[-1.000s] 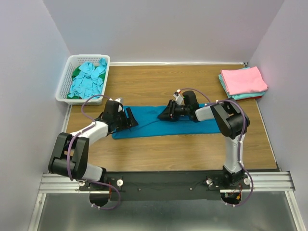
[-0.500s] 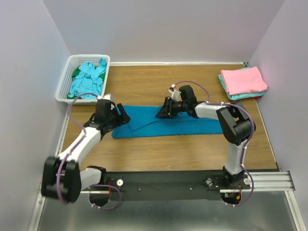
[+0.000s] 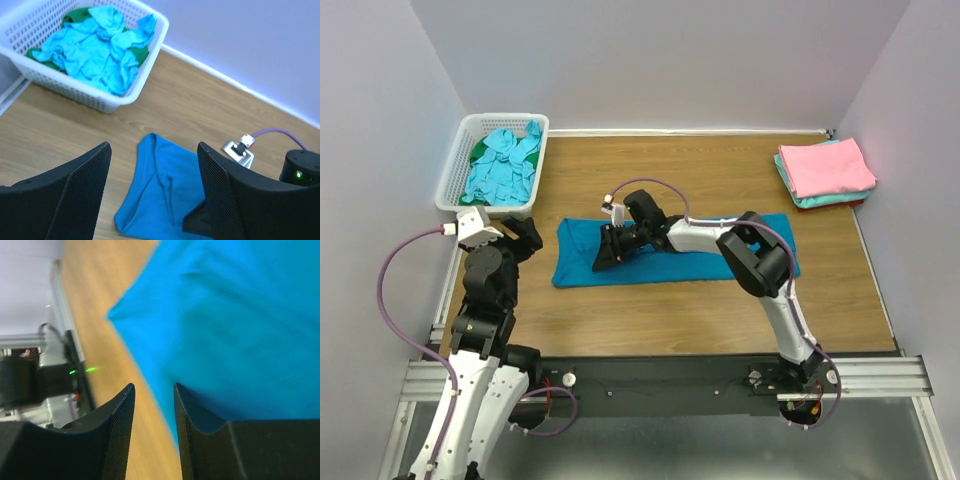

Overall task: Fold and stack the t-shirts
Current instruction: Fold the tshirt

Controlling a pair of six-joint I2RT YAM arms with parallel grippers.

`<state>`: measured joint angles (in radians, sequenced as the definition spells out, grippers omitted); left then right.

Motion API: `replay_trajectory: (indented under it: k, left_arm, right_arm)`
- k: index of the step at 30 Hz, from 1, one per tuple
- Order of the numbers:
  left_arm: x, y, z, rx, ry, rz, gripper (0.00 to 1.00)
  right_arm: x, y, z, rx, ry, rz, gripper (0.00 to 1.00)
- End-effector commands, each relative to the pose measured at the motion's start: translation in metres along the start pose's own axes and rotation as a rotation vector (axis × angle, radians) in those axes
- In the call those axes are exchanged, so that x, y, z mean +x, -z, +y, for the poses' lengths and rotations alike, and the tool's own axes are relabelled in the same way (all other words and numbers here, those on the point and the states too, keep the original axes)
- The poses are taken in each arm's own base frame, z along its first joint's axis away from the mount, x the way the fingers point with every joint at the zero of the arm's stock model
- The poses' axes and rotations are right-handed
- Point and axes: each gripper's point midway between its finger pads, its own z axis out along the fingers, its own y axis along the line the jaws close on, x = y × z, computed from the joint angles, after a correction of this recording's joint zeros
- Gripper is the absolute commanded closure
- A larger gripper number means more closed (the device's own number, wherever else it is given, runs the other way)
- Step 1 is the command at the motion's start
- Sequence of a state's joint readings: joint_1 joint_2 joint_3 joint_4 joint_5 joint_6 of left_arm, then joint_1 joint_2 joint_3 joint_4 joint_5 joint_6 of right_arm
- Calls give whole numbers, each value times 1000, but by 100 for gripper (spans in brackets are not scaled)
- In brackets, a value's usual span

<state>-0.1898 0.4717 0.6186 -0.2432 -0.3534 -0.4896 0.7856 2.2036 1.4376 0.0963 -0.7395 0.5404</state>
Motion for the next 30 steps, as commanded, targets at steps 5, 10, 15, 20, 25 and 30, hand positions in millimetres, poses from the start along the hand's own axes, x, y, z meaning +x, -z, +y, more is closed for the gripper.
replay_trajectory:
  k: [5, 10, 15, 20, 25, 30]
  left_arm:
    - [12, -7, 17, -70, -47, 4, 23]
    - [15, -8, 16, -63, -53, 11, 23]
    - [16, -9, 16, -63, -57, 16, 23]
    - [17, -10, 15, -55, -59, 20, 23]
    - [17, -10, 14, -47, -61, 17, 23]
    - [16, -8, 15, -50, -58, 13, 23]
  right_arm:
    - [-20, -23, -74, 175, -93, -59, 55]
    - [-98, 13, -142, 298, -134, -260, 55]
    - [-182, 82, -202, 361, -217, -481, 51]
    - [-246, 163, -173, 314, -116, -614, 49]
    - [-215, 226, -136, 451, -69, -602, 49]
    - [-102, 269, -160, 816, -176, -435, 52]
